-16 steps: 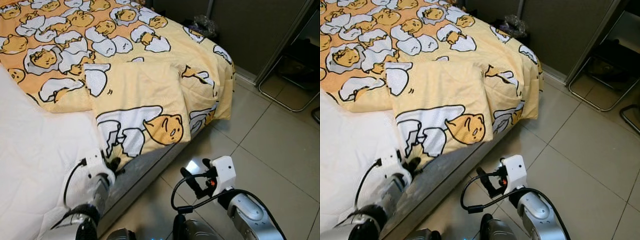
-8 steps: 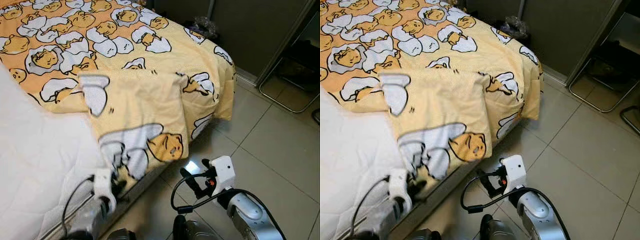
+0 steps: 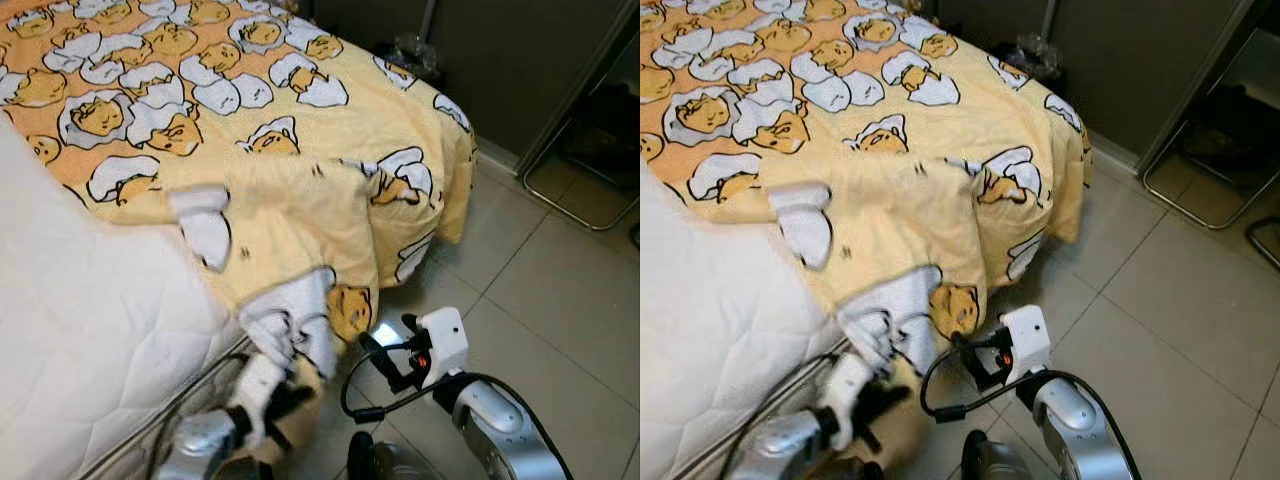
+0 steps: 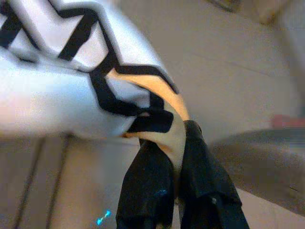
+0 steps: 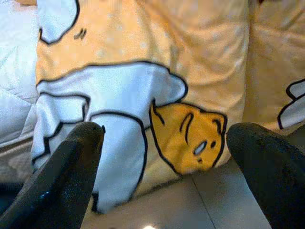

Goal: Clean up the room

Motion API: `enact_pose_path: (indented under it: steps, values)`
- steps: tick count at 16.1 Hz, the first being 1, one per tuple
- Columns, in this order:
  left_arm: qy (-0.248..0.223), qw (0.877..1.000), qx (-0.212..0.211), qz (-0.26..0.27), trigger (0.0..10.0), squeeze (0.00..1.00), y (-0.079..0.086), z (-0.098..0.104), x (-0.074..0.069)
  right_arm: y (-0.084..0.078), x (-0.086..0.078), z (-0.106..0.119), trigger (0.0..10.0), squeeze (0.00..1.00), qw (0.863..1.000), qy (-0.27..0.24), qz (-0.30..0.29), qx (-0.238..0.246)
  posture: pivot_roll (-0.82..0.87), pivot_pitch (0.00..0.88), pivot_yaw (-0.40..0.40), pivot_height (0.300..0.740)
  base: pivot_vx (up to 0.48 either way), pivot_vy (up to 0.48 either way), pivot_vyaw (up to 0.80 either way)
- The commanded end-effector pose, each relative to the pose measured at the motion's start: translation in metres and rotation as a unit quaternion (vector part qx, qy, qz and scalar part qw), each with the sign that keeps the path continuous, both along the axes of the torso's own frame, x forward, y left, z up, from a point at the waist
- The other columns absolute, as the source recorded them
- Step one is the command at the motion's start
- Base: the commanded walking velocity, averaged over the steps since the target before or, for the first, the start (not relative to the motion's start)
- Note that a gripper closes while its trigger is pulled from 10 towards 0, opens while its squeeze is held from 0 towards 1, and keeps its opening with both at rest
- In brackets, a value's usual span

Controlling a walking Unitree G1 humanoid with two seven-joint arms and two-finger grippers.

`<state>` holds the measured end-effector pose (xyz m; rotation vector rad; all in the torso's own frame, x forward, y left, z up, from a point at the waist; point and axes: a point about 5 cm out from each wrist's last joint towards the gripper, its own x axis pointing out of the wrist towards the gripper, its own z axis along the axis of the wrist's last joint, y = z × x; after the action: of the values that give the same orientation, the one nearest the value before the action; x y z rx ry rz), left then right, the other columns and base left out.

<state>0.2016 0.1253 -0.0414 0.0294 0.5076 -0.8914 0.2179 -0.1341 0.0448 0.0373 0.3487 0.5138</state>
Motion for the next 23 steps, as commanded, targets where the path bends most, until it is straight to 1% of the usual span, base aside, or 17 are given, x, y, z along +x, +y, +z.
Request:
enact_pose_path:
  steps: [1, 3, 4, 5, 6, 7, 8, 9, 11, 12, 15, 16, 17, 19, 21, 22, 23]
  values:
    - [-0.006, 0.998, -0.013, -0.060, 0.0, 0.00, -0.010, 0.003, -0.003, -0.002, 0.000, -0.002, 10.0, 0.00, 1.000, 0.003, 0.003, -0.004, -0.13, 0.124, -0.008, 0.740, 0.000, 0.000, 0.00]
    - [-0.018, 0.996, -0.010, -0.089, 0.0, 0.00, -0.014, 0.007, 0.002, -0.002, -0.001, -0.002, 10.0, 0.00, 1.000, 0.002, 0.004, -0.005, -0.13, 0.122, -0.010, 0.740, 0.000, 0.000, 0.00]
    - [-0.012, 0.995, -0.014, -0.099, 0.0, 0.00, -0.015, 0.008, 0.004, -0.002, -0.001, -0.002, 10.0, 0.00, 1.000, 0.002, 0.007, -0.004, -0.14, 0.121, -0.011, 0.740, 0.000, 0.000, 0.00]
    - [-0.004, 0.992, -0.012, -0.125, 0.0, 0.00, -0.016, 0.008, 0.002, -0.001, -0.001, -0.002, 10.0, 0.00, 1.000, 0.002, 0.013, -0.002, -0.14, 0.120, -0.011, 0.740, 0.000, 0.000, 0.00]
    - [0.017, 0.983, 0.002, -0.180, 0.0, 0.00, -0.015, 0.003, -0.008, -0.001, -0.002, -0.002, 10.0, 0.00, 1.000, 0.004, 0.018, -0.002, -0.14, 0.119, -0.011, 0.740, 0.000, 0.000, 0.00]
    - [0.022, 0.978, 0.013, -0.208, 0.0, 0.00, -0.015, 0.001, -0.013, -0.001, -0.003, -0.002, 10.0, 0.00, 1.000, 0.005, 0.020, -0.003, -0.14, 0.120, -0.012, 0.740, 0.000, 0.000, 0.00]
    - [0.034, 0.968, 0.025, -0.248, 0.0, 0.00, -0.016, -0.002, -0.019, -0.002, -0.004, -0.002, 10.0, 0.00, 1.000, 0.006, 0.022, -0.004, -0.14, 0.120, -0.014, 0.740, 0.000, 0.000, 0.00]
    - [0.039, 0.962, 0.032, -0.267, 0.0, 0.00, -0.016, -0.003, -0.022, -0.002, -0.004, -0.003, 10.0, 0.00, 1.000, 0.007, 0.023, -0.005, -0.14, 0.121, -0.015, 0.740, 0.000, 0.000, 0.00]
    - [0.041, 0.961, 0.035, -0.271, 0.0, 0.00, -0.016, -0.004, -0.023, -0.003, -0.005, -0.003, 10.0, 0.00, 1.000, 0.009, 0.024, -0.006, -0.14, 0.120, -0.016, 0.740, 0.000, 0.000, 0.00]
    - [0.046, 0.964, 0.034, -0.259, 0.0, 0.00, -0.015, -0.006, -0.024, -0.003, -0.005, -0.003, 10.0, 0.00, 1.000, 0.009, 0.025, -0.006, -0.14, 0.120, -0.016, 0.740, 0.000, 0.000, 0.00]
    - [0.087, 0.965, 0.054, -0.240, 0.0, 0.00, -0.012, -0.017, -0.033, -0.002, -0.006, -0.004, 10.0, 0.00, 0.999, 0.011, 0.032, -0.006, -0.14, 0.121, -0.020, 0.740, 0.000, 0.000, 0.00]
    - [0.092, 0.964, 0.056, -0.242, 0.0, 0.00, -0.012, -0.018, -0.034, -0.002, -0.006, -0.004, 10.0, 0.00, 0.999, 0.011, 0.032, -0.006, -0.14, 0.121, -0.019, 0.740, 0.000, 0.000, 0.00]
    - [0.108, 0.960, 0.062, -0.253, 0.0, 0.00, -0.012, -0.022, -0.040, -0.002, -0.007, -0.004, 10.0, 0.00, 0.999, 0.012, 0.036, -0.007, -0.15, 0.121, -0.019, 0.740, 0.000, 0.000, 0.00]
    - [0.121, 0.957, 0.068, -0.254, 0.0, 0.00, -0.011, -0.025, -0.044, -0.002, -0.008, -0.004, 10.0, 0.00, 0.999, 0.013, 0.038, -0.008, -0.15, 0.120, -0.021, 0.740, 0.000, 0.000, 0.00]
    - [0.149, 0.959, 0.050, -0.237, 0.0, 0.00, -0.010, -0.027, -0.047, -0.002, -0.008, -0.004, 10.0, 0.00, 0.999, 0.015, 0.042, -0.009, -0.15, 0.119, -0.022, 0.740, 0.000, 0.000, 0.00]
    - [0.152, 0.960, 0.046, -0.231, 0.0, 0.00, -0.010, -0.027, -0.046, -0.002, -0.008, -0.004, 10.0, 0.00, 0.999, 0.015, 0.042, -0.009, -0.15, 0.119, -0.022, 0.740, 0.000, 0.000, 0.00]
    - [0.167, 0.966, 0.021, -0.198, 0.0, 0.00, -0.009, -0.027, -0.045, -0.003, -0.009, -0.005, 10.0, 0.00, 0.999, 0.016, 0.042, -0.009, -0.15, 0.119, -0.022, 0.740, 0.000, 0.000, 0.00]
